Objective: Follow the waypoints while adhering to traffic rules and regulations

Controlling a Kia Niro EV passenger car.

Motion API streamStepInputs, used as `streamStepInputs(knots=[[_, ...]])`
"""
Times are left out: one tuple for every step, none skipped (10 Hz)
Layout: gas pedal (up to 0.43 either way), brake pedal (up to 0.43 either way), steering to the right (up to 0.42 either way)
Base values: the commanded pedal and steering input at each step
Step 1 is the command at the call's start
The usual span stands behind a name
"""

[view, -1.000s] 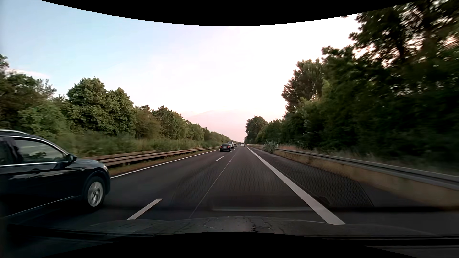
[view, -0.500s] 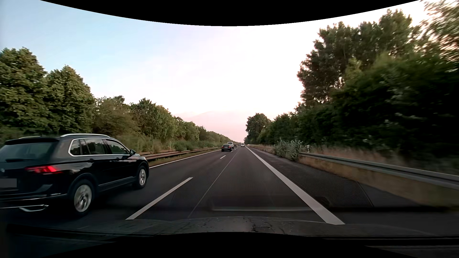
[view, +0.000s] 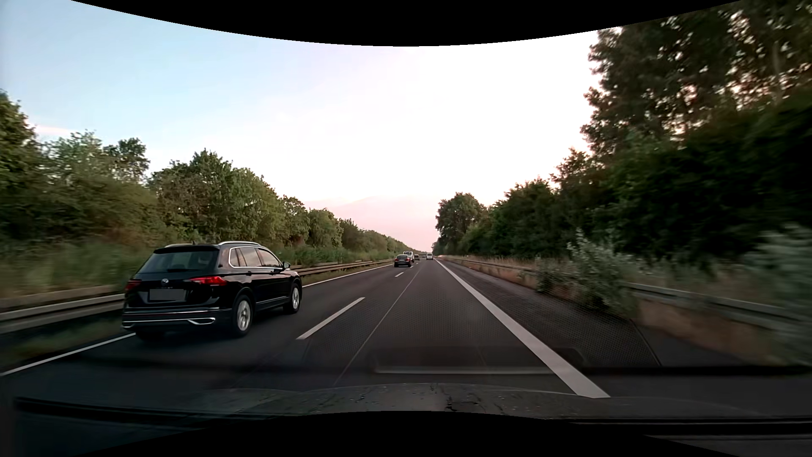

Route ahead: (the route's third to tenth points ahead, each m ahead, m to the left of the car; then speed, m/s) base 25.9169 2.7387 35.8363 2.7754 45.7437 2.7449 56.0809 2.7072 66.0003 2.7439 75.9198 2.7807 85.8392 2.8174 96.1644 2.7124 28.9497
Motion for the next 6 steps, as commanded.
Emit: streamStepInputs(knots=[[0.24,0.0,-0.005],[0.24,0.0,-0.005],[0.24,0.0,-0.005],[0.24,0.0,-0.005],[0.24,0.0,-0.005],[0.228,0.0,-0.005]])
